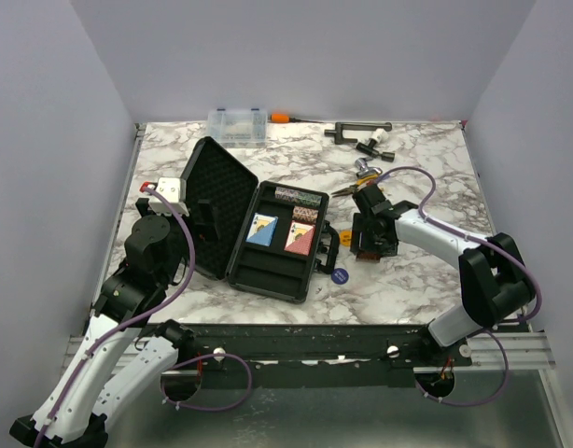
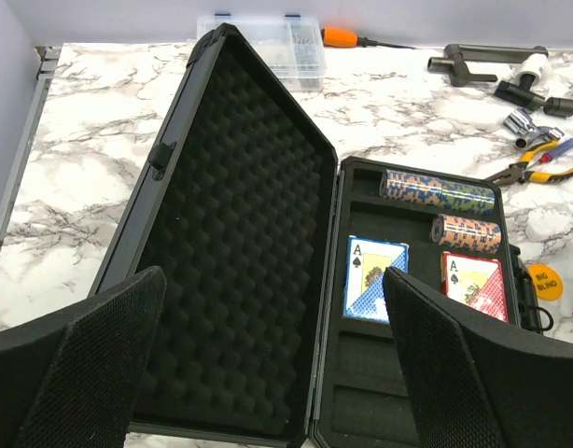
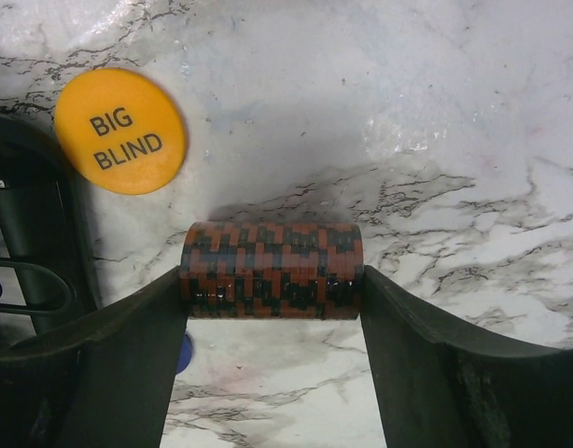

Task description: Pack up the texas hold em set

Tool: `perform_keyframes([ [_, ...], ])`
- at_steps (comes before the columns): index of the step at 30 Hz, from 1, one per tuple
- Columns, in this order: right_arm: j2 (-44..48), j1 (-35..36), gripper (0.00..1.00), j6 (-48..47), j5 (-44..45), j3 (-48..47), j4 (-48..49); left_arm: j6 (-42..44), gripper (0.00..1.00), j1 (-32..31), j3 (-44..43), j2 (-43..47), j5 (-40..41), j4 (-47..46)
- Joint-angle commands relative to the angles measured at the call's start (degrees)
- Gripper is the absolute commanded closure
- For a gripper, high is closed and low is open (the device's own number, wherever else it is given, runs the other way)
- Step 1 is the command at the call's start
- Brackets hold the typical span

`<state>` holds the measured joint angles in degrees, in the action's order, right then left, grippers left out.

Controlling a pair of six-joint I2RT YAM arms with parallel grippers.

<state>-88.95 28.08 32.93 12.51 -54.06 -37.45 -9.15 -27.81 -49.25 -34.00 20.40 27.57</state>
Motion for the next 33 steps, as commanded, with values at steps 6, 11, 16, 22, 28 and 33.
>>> perform_keyframes([
  [6, -1.23, 0.44, 0.48, 0.39, -0.04, -2.56, -1.86, -0.17, 0.02, 0.40, 0.04, 1.03, -1.12, 0.71],
  [11, -0.03, 0.49, 0.62, -0.68, 0.23, -4.74, -2.95, -0.19, 0.02, 0.39, -0.14, 0.68, -1.61, 0.68],
  [16, 0.75, 0.54, 0.74, -2.81, -0.10, -7.76, -3.48, -0.19, 0.02, 0.39, -0.10, 0.90, -1.25, 0.73],
  [22, 1.55, 0.57, 0.99, -3.89, -0.15, -10.28, -2.13, -0.19, 0.02, 0.39, -0.10, 0.99, -1.07, 0.73],
  [28, 1.12, 0.57, 0.99, -3.05, 0.66, -13.49, -3.63, -0.17, 0.02, 0.41, -0.06, 1.12, -1.07, 0.73],
  [33, -0.05, 0.50, 0.99, -2.42, -0.06, -15.99, -6.45, -0.26, 0.02, 0.40, -0.06, 1.28, -1.31, 0.73],
])
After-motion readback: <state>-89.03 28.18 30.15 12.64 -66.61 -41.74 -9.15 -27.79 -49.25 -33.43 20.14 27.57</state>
